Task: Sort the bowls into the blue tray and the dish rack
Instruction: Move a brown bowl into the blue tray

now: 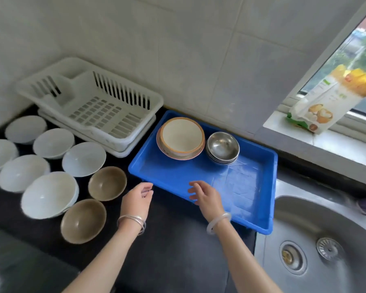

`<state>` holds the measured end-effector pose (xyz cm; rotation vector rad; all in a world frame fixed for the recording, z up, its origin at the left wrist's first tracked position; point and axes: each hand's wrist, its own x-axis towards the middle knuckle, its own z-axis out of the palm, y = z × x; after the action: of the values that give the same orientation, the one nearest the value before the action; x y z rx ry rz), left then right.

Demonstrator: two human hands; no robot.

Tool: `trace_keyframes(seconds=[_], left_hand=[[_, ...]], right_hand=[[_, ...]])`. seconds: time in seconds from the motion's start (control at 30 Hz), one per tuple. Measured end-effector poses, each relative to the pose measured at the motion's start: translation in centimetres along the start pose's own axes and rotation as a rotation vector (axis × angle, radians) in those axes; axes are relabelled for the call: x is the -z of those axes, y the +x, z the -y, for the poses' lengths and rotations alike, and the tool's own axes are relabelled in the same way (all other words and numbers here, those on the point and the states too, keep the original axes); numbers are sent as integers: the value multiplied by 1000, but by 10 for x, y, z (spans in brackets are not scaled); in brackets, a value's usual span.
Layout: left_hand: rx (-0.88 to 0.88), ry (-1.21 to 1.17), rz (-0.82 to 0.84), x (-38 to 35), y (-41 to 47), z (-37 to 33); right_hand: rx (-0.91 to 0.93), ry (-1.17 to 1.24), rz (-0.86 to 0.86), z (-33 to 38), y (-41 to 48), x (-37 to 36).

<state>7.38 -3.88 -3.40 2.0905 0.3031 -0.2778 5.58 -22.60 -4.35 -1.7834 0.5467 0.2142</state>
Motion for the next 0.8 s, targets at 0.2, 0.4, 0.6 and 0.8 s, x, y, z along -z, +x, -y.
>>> trace_keyframes(seconds=[0.2, 0.4, 0.6, 0.8], left_hand=[[150, -60, -235, 54, -34, 68], [225, 9, -491, 83, -49, 118], [357, -234, -490, 89, -41, 142], [437, -326, -465, 91, -32, 152]], right_hand=[[-61, -187, 261, -3, -20, -89], [-156, -273, 309, 10, 1, -156], [-250, -171, 290, 27, 33, -199], [-300, -132, 242, 33, 42, -208]])
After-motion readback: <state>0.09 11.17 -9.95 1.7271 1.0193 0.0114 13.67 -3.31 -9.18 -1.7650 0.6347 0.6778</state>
